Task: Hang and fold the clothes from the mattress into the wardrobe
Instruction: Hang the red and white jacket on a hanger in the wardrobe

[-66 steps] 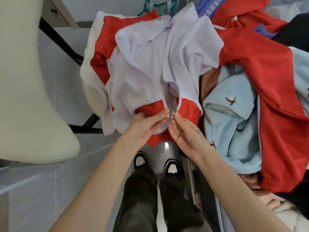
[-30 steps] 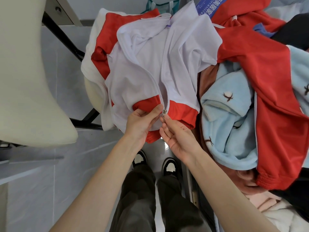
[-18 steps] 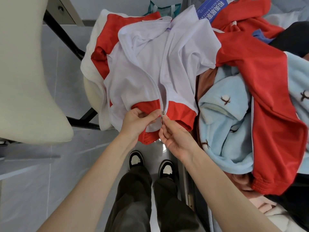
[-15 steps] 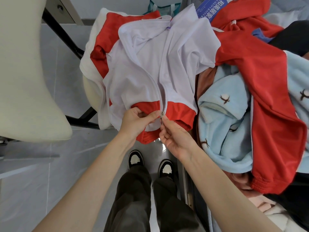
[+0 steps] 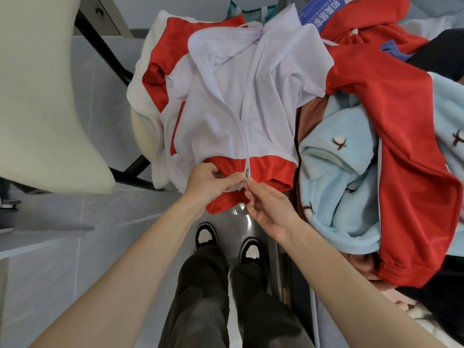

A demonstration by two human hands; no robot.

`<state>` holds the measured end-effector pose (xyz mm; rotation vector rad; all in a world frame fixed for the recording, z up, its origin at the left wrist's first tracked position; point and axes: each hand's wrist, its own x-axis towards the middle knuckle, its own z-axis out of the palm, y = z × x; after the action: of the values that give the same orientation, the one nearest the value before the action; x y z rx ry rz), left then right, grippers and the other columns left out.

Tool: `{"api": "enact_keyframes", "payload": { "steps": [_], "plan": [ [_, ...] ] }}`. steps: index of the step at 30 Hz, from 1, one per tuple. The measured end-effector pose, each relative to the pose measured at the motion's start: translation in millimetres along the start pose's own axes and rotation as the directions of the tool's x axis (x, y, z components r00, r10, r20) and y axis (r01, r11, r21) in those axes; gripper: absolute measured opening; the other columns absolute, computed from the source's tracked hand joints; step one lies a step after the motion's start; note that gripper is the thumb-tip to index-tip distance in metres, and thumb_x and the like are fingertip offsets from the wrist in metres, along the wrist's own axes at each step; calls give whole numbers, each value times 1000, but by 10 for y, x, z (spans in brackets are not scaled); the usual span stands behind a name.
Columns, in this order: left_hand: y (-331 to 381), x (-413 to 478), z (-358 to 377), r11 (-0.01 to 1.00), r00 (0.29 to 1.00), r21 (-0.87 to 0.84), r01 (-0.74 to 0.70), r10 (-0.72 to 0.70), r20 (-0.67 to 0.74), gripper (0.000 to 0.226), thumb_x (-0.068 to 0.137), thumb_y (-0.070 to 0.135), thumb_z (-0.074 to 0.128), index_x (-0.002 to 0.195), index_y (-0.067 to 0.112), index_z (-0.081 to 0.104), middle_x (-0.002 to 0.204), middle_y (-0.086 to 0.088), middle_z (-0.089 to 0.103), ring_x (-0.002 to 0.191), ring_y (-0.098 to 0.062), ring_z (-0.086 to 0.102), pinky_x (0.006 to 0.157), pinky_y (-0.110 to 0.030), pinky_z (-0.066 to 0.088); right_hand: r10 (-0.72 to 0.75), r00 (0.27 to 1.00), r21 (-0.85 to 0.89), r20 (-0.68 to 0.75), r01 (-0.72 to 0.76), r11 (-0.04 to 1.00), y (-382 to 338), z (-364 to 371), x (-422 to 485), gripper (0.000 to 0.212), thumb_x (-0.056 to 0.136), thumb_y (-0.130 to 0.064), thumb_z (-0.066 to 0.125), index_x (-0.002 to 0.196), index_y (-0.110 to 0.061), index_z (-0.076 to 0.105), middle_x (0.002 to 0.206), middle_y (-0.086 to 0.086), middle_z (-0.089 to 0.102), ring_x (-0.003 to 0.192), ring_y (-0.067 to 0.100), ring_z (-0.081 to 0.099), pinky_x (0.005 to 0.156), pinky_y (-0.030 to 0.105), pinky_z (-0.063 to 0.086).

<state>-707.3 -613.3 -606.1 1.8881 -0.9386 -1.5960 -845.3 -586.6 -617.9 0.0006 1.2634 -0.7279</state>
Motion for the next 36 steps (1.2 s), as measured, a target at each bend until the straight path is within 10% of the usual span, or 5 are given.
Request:
{"api": "enact_keyframes", "payload": {
  "steps": [11,20,28,33,36],
  "plan": [
    [16,-87,18,999,1000,52,-2,2,5,15,77,30,77,81,22,64,77,11,67,73,0,63,56,-6,46,25,997,-521,75,18,853,-210,-105,-180,15,91,-27,63,96,-17,74,82,-7,67,56,5,40,56,18,36],
    [-192,-252,66,999,996,37,29,-25,-84,14,80,23,75,79,21,61,83,2,67,85,-16,65,81,-30,53,151,988,-602,38,-98,792,-497,67,-246,17,95,-13,53,80,-13,62,59,-6,53,35,2,30,31,13,23],
    [-505,-322,-72,996,996,41,74,-71,-62,10,83,13,70,92,8,68,82,2,66,82,-13,61,69,-17,47,55,998,-511,40,-27,859,-743,429,-168,24,99,-11,43,77,-15,49,53,-7,41,28,3,22,28,12,14],
    [-672,-355,-155,982,940,86,170,-135,-313,25,83,18,69,101,13,52,92,2,56,97,-20,55,71,-20,43,-71,994,-788,87,112,605,-663,481,-110,21,94,-19,51,75,-19,59,54,-6,42,37,5,26,34,16,18],
    [-560,-366,-125,966,882,253,-43,156,-446,59,73,24,78,117,10,40,114,1,38,117,-19,35,96,-28,34,-40,992,-846,117,121,520,-660,504,-106,23,95,-25,52,74,-19,59,56,-4,41,39,6,27,34,16,18]
  ]
}}
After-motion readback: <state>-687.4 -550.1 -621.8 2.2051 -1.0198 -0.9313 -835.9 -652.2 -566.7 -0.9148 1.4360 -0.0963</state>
